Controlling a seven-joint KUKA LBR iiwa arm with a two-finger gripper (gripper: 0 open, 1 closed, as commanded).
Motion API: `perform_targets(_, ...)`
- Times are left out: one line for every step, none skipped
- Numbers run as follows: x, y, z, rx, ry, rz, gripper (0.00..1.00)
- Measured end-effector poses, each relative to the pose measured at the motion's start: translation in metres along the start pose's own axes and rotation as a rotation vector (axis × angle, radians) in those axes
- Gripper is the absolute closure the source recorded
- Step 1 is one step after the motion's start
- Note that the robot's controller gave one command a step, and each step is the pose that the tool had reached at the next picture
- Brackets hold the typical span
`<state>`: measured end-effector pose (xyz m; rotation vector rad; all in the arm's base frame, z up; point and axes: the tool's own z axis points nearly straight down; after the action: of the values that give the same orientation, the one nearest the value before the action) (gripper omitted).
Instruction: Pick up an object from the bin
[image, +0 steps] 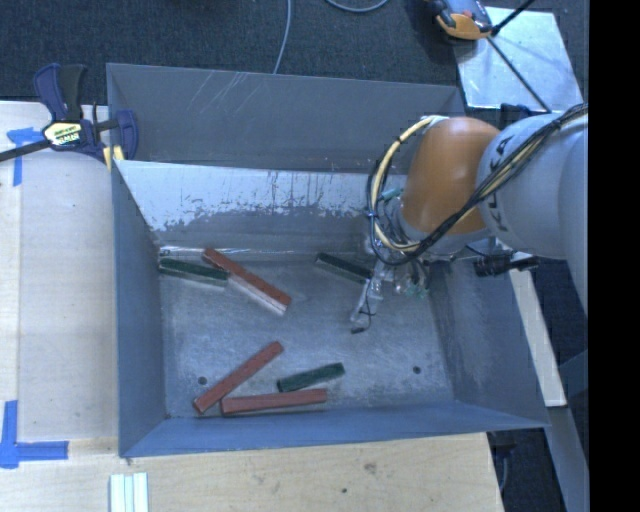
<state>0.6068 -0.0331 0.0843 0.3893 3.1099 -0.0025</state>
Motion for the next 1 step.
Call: perform_targets(-0.0251, -0.0265, 0.0001, -0.001, 0.001, -0.169, 1.00)
